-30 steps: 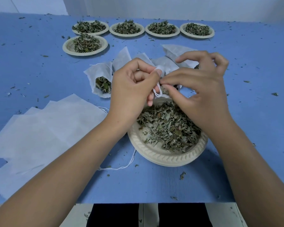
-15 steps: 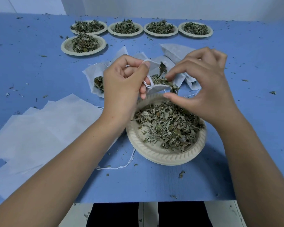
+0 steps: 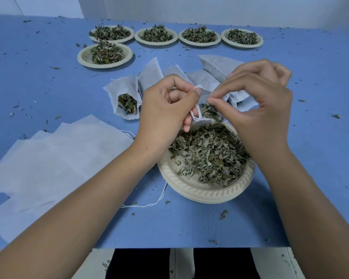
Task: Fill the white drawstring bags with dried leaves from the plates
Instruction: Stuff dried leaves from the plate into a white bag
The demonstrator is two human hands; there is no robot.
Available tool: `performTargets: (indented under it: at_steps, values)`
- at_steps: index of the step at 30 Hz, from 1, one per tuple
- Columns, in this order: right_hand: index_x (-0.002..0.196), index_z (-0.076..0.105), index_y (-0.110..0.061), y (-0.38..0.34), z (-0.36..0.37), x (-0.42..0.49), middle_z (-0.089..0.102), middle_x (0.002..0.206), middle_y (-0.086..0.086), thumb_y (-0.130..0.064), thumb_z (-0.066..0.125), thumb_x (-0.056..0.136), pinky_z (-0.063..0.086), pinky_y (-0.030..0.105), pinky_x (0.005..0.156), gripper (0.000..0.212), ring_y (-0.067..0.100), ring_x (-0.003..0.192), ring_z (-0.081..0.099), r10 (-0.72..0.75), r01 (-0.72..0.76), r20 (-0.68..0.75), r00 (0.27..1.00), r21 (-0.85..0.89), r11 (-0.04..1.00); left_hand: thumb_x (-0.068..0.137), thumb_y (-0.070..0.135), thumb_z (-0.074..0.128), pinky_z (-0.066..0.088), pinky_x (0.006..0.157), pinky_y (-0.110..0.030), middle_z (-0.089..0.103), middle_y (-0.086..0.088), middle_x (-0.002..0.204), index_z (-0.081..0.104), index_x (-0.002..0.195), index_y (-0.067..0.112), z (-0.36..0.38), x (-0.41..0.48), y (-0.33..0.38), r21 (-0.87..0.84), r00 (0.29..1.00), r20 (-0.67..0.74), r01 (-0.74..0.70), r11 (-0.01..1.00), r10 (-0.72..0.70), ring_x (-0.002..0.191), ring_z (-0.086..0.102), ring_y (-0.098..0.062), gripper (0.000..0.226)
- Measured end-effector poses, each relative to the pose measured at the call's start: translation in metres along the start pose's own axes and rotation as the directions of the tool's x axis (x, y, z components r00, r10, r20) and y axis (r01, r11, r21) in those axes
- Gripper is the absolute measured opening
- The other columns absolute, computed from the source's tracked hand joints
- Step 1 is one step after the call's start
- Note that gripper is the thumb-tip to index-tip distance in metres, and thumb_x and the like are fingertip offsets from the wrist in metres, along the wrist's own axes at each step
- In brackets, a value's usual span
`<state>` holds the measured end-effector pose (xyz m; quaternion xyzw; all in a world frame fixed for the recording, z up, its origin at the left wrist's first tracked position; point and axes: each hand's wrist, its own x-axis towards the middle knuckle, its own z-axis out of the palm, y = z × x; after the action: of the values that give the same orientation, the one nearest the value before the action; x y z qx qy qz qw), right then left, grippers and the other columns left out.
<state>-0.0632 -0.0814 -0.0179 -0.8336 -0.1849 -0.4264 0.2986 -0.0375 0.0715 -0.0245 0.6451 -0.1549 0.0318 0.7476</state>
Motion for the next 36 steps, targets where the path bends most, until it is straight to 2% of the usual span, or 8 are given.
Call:
performTargets:
  at_steps: [4, 9, 16, 23, 26, 30, 32, 36]
  values:
    - [0.074, 0.074, -0.015, 0.002, 0.007, -0.003, 0.071, 0.078, -0.009, -0.020, 0.069, 0.085, 0.021, 0.040, 0.099, 0.013, 0.015, 0.108, 0.061, -0.067, 0.077, 0.177, 0.982, -0.052, 0.996, 0.092, 0.001, 0.062, 0.035, 0.037, -0.019, 0.056, 0.001, 0.048, 0.055, 0.074, 0.010, 0.001, -0.001, 0.001, -0.043, 1.000, 0.014, -0.010, 0.999, 0.010, 0.032, 0.040, -0.007, 0.021]
    - [0.080, 0.068, -0.018, 0.005, -0.006, 0.001, 0.065, 0.088, -0.013, -0.030, 0.068, 0.087, 0.029, 0.047, 0.099, 0.014, 0.011, 0.101, 0.055, 0.066, -0.064, -0.017, 0.998, 0.084, 0.994, 0.093, 0.005, 0.061, 0.037, 0.037, -0.017, 0.056, 0.005, 0.047, 0.056, 0.075, 0.010, -0.003, 0.001, 0.004, 0.002, 0.999, -0.052, -0.001, 1.000, 0.001, 0.033, 0.041, -0.007, 0.020]
    - [0.082, 0.073, -0.016, 0.001, 0.002, 0.000, 0.063, 0.087, -0.015, -0.028, 0.076, 0.080, 0.026, 0.043, 0.094, 0.012, 0.017, 0.099, 0.051, 0.047, -0.041, 0.060, 0.997, -0.101, 0.994, 0.093, 0.003, 0.062, 0.036, 0.036, -0.018, 0.057, 0.002, 0.048, 0.057, 0.075, 0.010, -0.001, 0.000, 0.001, -0.025, 1.000, 0.016, 0.015, 1.000, -0.015, 0.033, 0.041, -0.006, 0.020]
    - [0.083, 0.069, -0.024, 0.000, -0.004, -0.001, 0.063, 0.093, -0.011, -0.026, 0.073, 0.085, 0.036, 0.059, 0.090, 0.005, 0.015, 0.099, 0.050, 0.086, -0.076, -0.073, 0.994, 0.137, 0.988, 0.093, 0.003, 0.061, 0.035, 0.037, -0.016, 0.055, 0.006, 0.044, 0.056, 0.075, 0.008, -0.002, 0.002, 0.000, -0.009, 0.998, -0.047, 0.028, 1.000, -0.028, 0.032, 0.040, -0.006, 0.020]
    - [0.086, 0.069, -0.029, -0.003, -0.001, 0.001, 0.062, 0.108, -0.009, -0.026, 0.068, 0.088, 0.033, 0.055, 0.095, 0.004, 0.015, 0.110, 0.044, 0.072, -0.074, 0.025, 0.997, 0.104, 0.992, 0.093, 0.004, 0.062, 0.035, 0.037, -0.017, 0.055, 0.004, 0.046, 0.057, 0.075, 0.009, -0.002, 0.002, 0.000, -0.021, 0.999, -0.038, 0.032, 0.999, -0.033, 0.033, 0.040, -0.006, 0.019]
    - [0.096, 0.074, -0.025, 0.001, 0.002, -0.001, 0.060, 0.125, -0.006, -0.028, 0.043, 0.100, 0.026, 0.049, 0.104, 0.031, 0.014, 0.118, 0.038, 0.096, -0.113, 0.170, 0.981, 0.095, 0.989, 0.093, 0.005, 0.062, 0.035, 0.037, -0.016, 0.054, 0.004, 0.046, 0.057, 0.073, 0.011, -0.002, 0.002, -0.001, -0.060, 0.999, -0.036, 0.022, 0.998, -0.024, 0.034, 0.040, -0.006, 0.021]
    - [0.100, 0.069, -0.022, 0.003, -0.005, 0.001, 0.061, 0.117, 0.000, -0.032, 0.036, 0.099, 0.029, 0.044, 0.103, 0.035, 0.021, 0.116, 0.044, 0.080, -0.100, 0.114, 0.990, 0.185, 0.978, 0.093, 0.006, 0.062, 0.035, 0.037, -0.017, 0.054, 0.005, 0.046, 0.058, 0.073, 0.012, -0.004, 0.004, 0.000, -0.080, 0.997, -0.076, 0.009, 0.997, -0.015, 0.034, 0.040, -0.005, 0.021]
    - [0.105, 0.063, -0.012, 0.010, -0.017, 0.004, 0.061, 0.085, 0.006, -0.035, 0.068, 0.087, 0.039, 0.036, 0.083, 0.029, 0.023, 0.083, 0.051, -0.063, 0.022, 0.201, 0.978, 0.201, 0.979, 0.092, 0.004, 0.062, 0.035, 0.037, -0.017, 0.053, 0.009, 0.047, 0.058, 0.074, 0.012, -0.006, 0.007, 0.003, -0.149, 0.983, -0.183, 0.000, 0.989, -0.028, 0.036, 0.041, -0.004, 0.020]
